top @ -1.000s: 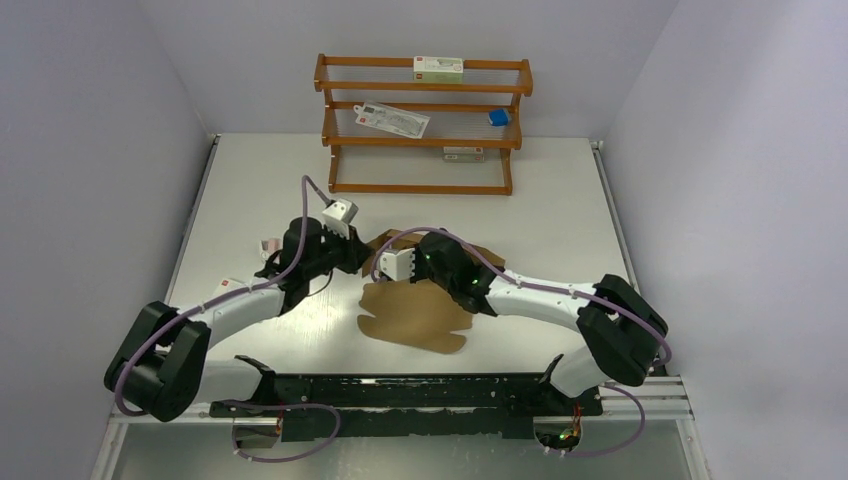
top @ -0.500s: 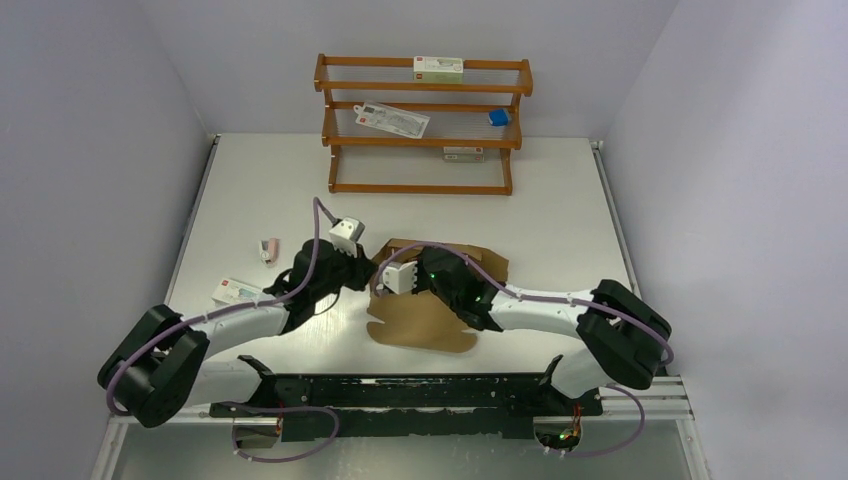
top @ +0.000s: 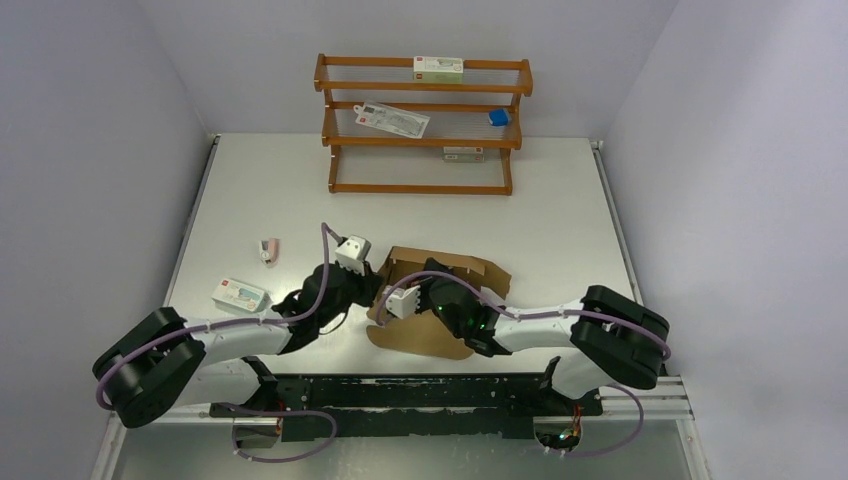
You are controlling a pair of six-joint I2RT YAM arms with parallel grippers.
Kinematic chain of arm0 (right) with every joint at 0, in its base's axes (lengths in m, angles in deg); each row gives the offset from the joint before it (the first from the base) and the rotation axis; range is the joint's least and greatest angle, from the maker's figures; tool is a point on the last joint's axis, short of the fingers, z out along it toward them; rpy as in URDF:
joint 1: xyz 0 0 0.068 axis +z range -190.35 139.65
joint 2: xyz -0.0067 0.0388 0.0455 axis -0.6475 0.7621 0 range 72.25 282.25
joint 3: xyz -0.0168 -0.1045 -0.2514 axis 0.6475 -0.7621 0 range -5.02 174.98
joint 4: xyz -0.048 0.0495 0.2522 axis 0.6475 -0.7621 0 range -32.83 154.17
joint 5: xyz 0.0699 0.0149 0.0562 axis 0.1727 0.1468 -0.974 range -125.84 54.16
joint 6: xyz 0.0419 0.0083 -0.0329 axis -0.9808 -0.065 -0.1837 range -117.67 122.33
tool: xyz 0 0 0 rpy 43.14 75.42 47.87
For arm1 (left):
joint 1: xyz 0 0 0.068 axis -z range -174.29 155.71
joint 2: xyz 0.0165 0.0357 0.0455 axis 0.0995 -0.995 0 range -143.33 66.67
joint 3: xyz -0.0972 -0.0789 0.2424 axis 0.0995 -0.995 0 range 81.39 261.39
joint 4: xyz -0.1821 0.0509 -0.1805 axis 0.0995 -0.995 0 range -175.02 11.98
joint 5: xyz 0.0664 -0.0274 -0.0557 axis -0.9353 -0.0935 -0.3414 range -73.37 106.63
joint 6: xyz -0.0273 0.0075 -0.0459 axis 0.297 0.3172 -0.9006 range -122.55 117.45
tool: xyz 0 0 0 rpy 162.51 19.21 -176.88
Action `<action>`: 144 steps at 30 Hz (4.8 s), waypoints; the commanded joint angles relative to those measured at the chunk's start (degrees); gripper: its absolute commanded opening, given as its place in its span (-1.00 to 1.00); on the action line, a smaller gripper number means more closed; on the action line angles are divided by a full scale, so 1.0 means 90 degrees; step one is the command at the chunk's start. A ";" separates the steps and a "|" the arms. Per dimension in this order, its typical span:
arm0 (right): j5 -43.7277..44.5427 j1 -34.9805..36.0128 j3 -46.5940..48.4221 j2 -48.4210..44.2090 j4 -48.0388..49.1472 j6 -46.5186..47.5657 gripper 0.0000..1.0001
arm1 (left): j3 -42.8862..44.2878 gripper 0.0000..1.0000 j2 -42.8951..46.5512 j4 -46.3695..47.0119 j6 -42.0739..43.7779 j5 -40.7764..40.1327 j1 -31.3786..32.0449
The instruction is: Fold the paper box
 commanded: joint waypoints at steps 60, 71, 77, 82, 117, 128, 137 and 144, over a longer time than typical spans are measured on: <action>0.0727 0.0614 -0.0248 0.1899 0.3323 0.1150 -0.99 | -0.0106 0.42 0.2275 -0.1160 0.0704 -0.1217 -0.1010; 0.0587 0.0614 -0.0214 0.1611 0.2865 0.1069 -1.00 | 0.0644 0.43 0.0827 -0.1151 0.0700 0.0039 -0.3156; 0.0550 0.0614 -0.0200 0.1555 0.2758 0.1023 -1.00 | 0.1465 0.40 -0.0581 -0.1275 0.1035 0.0991 -0.3272; 0.0558 0.0604 -0.0200 0.1542 0.2737 0.1015 -1.00 | 0.1764 0.31 -0.1174 -0.1383 0.1360 0.2023 -0.3265; 0.0619 0.0599 -0.0156 0.1720 0.3099 0.1045 -1.00 | 0.0321 0.13 -0.0041 -0.0833 0.0485 0.2819 -0.2160; 0.0560 0.0603 -0.0156 0.1630 0.2946 0.1022 -1.00 | -0.0186 0.16 0.0008 0.0234 0.0504 0.2147 -0.1755; 0.0503 0.0618 -0.0261 0.1647 0.2982 0.1188 -1.00 | -0.0149 0.12 -0.0949 0.1295 0.0761 0.1778 -0.1398; 0.0502 0.0673 -0.0245 0.1683 0.2821 0.1223 -1.00 | -0.0206 0.08 -0.1228 0.1962 0.0737 0.1374 -0.1206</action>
